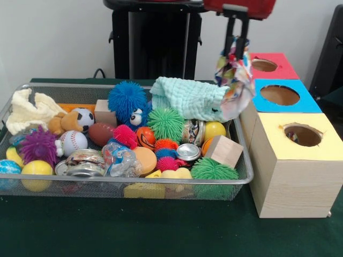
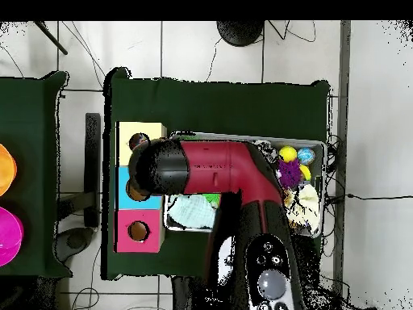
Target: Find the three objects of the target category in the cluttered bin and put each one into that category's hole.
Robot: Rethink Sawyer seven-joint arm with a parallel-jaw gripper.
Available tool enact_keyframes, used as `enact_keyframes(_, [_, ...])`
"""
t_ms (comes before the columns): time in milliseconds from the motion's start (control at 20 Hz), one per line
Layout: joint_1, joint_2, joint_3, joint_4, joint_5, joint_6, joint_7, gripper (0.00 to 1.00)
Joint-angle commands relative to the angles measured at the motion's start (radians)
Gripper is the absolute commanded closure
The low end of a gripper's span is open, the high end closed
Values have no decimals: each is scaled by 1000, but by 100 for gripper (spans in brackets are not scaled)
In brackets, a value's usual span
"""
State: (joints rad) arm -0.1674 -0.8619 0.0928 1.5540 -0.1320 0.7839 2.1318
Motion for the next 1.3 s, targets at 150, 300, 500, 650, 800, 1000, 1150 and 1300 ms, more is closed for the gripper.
enact_keyframes(150, [67, 41, -53, 147, 91, 41, 256, 100])
enact_keyframes(300, [81, 47, -62, 161, 120, 20, 263, 100])
enact_keyframes(500, [102, 62, -76, 167, 145, -13, 269, 100])
enact_keyframes(650, [124, 85, -91, 167, 152, -35, 272, 100])
enact_keyframes(800, [132, 106, -93, 185, 182, -83, 275, 100])
enact_keyframes(1000, [147, 120, -93, 208, 224, -133, 282, 100])
enact_keyframes(1150, [158, 133, -96, 222, 248, -185, 282, 100])
enact_keyframes(1300, [169, 131, -93, 238, 285, -209, 283, 100])
